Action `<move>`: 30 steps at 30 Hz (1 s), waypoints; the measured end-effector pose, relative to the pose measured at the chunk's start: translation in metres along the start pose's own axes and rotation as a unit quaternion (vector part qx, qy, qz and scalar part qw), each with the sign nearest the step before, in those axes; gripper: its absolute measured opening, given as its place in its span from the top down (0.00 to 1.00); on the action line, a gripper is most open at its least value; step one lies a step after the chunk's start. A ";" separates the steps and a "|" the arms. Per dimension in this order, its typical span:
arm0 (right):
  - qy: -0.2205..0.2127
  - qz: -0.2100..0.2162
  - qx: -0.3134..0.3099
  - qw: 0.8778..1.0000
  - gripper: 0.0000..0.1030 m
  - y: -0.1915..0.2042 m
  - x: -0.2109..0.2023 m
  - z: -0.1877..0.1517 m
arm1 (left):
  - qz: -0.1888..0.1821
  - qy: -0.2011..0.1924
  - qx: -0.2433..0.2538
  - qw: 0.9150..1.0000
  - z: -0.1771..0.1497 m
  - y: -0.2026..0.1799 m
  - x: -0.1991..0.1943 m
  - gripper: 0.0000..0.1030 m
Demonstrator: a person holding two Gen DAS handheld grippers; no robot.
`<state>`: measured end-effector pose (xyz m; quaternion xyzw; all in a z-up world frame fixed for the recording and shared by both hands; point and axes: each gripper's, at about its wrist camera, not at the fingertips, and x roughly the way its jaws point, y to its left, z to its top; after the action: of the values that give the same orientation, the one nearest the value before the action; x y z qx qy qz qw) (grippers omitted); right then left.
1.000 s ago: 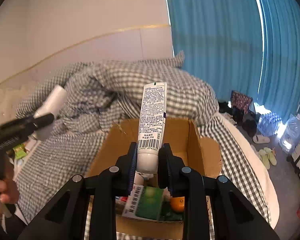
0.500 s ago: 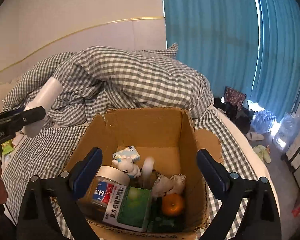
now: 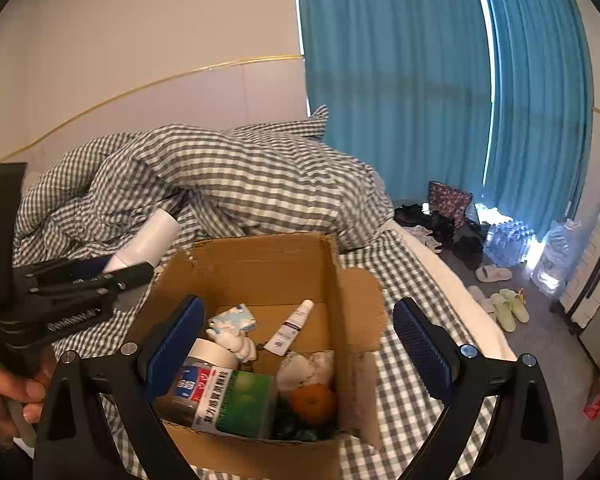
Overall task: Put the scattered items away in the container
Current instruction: 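Lower the toothpaste tube into the box while the left gripper drops the white bottle in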
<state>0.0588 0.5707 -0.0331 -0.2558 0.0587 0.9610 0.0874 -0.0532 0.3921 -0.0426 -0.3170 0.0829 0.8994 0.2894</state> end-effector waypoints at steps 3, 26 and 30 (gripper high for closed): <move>-0.004 0.003 0.014 1.000 0.07 -0.010 -0.004 -0.001 | -0.002 -0.001 0.013 1.000 0.002 -0.010 0.002 0.56; -0.025 0.017 0.026 0.999 0.00 0.018 -0.020 0.009 | 0.040 -0.020 -0.006 0.999 0.002 0.026 -0.043 0.00; -0.019 0.012 0.001 1.000 0.00 0.041 -0.019 0.017 | 0.048 -0.029 -0.027 0.998 0.000 0.049 -0.061 0.00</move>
<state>0.0589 0.5308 -0.0059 -0.2369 0.0616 0.9665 0.0771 -0.0429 0.3230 -0.0066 -0.2939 0.0657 0.9231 0.2393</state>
